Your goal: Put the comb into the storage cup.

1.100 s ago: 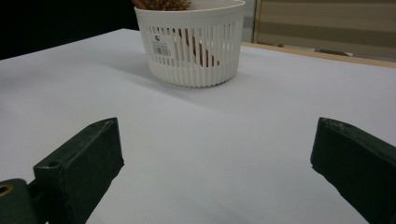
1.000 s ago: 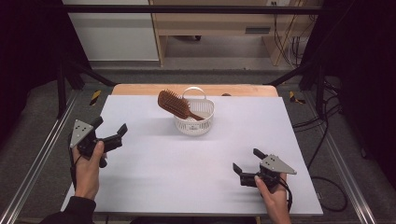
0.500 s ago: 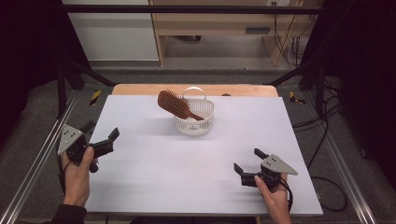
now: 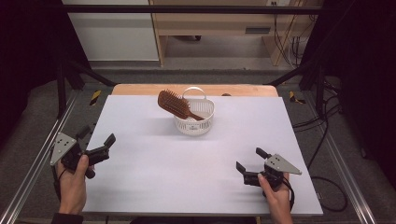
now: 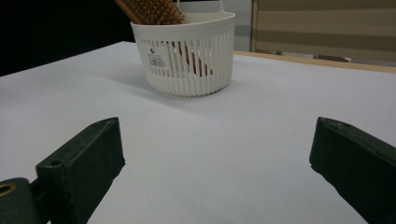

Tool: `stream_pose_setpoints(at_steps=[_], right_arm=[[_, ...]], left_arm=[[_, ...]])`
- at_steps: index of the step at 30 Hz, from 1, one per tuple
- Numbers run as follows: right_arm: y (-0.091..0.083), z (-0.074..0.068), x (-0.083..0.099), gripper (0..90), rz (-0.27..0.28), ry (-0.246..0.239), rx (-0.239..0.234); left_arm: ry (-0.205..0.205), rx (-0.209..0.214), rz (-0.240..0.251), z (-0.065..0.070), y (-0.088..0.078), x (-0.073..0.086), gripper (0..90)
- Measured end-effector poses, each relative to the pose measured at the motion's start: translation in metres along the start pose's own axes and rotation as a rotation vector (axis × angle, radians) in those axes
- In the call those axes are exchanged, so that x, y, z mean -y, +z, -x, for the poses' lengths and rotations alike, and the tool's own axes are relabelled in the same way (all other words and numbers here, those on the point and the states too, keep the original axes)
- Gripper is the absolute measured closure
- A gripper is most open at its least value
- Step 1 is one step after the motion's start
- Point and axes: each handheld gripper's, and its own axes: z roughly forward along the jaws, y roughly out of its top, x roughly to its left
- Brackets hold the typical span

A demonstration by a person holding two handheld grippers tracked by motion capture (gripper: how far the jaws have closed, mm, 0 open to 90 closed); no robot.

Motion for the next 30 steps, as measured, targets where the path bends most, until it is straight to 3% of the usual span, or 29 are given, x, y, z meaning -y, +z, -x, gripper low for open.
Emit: stream_pose_setpoints(at_steps=[7, 11, 16, 30], right_arm=[[-0.003, 0.005, -0.010, 3.9, 0.006, -0.002, -0.016], [-0.007, 0.010, -0.015, 4.2, 0.018, -0.015, -0.014], [-0.014, 0.016, -0.016, 4.2, 0.046, -0.011, -0.004], [-0.031, 0.028, -0.004, 4.2, 0.063, -0.038, 0.045]], left_arm=[[-0.044, 0.009, 0.020, -0.003, -0.008, 0.009, 1.5], [-0.025, 0.005, 0.012, -0.002, -0.011, 0.014, 1.5], [0.037, -0.005, -0.005, 0.000, -0.013, 0.024, 1.4], [0.063, 0.012, -0.016, 0.009, -0.012, 0.041, 1.5]])
